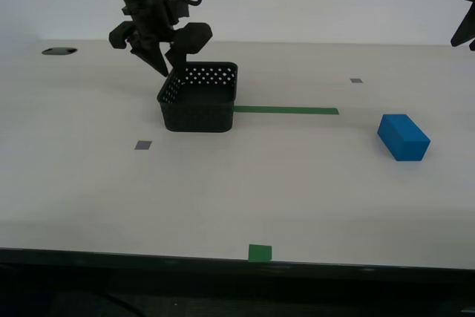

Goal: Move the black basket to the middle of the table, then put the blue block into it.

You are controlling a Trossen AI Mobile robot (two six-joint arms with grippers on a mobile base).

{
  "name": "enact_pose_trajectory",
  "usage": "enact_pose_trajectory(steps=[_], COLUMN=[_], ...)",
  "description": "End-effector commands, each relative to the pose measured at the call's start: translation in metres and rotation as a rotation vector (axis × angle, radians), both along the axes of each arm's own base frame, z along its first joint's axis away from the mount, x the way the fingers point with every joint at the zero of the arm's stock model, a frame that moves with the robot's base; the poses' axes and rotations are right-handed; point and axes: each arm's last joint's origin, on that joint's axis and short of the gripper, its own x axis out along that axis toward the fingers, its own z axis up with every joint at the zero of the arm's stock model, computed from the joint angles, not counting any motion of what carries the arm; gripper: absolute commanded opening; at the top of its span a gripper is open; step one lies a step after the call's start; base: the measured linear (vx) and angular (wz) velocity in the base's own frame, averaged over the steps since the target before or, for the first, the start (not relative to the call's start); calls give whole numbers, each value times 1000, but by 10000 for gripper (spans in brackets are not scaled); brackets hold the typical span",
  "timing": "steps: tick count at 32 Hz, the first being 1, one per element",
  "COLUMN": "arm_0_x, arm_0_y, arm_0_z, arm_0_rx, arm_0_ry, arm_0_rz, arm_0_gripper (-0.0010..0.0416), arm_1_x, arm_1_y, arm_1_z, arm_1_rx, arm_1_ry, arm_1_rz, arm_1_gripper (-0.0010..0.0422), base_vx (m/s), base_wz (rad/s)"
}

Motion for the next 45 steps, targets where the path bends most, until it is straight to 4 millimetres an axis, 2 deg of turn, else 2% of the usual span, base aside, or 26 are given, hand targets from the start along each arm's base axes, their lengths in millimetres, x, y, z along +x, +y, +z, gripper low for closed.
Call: enact_pose_trajectory(steps=[1, 15, 29, 32, 37, 40, 42, 45], arm_0_x=[0, 2, 2, 2, 2, 2, 2, 2], arm_0_y=[0, 0, 0, 0, 0, 0, 0, 1], arm_0_z=[0, 0, 1, 0, 0, 0, 0, 0], arm_0_rx=[4, 15, 17, 17, 18, 18, 18, 18], arm_0_ry=[-1, -21, -21, -21, -17, -16, -16, -17], arm_0_rz=[-2, -17, -20, -19, -20, -20, -20, -20], arm_0_gripper=[122, 122, 121, 121, 122, 122, 121, 121], arm_1_x=[5, 5, 10, 14, 19, 21, 23, 23], arm_1_y=[-1, -1, -7, -8, -12, -13, -14, -14], arm_1_z=[-7, -14, -10, -18, -48, -47, -44, -43], arm_1_rx=[16, 64, 45, 68, 101, 95, 92, 91], arm_1_ry=[13, 17, -40, -31, 56, 48, 40, 38], arm_1_rz=[10, 16, 26, 31, 39, 47, 47, 47], arm_1_gripper=[163, 160, 160, 160, 160, 159, 148, 87], base_vx=[0, 0, 0, 0, 0, 0, 0, 0], base_wz=[0, 0, 0, 0, 0, 0, 0, 0])
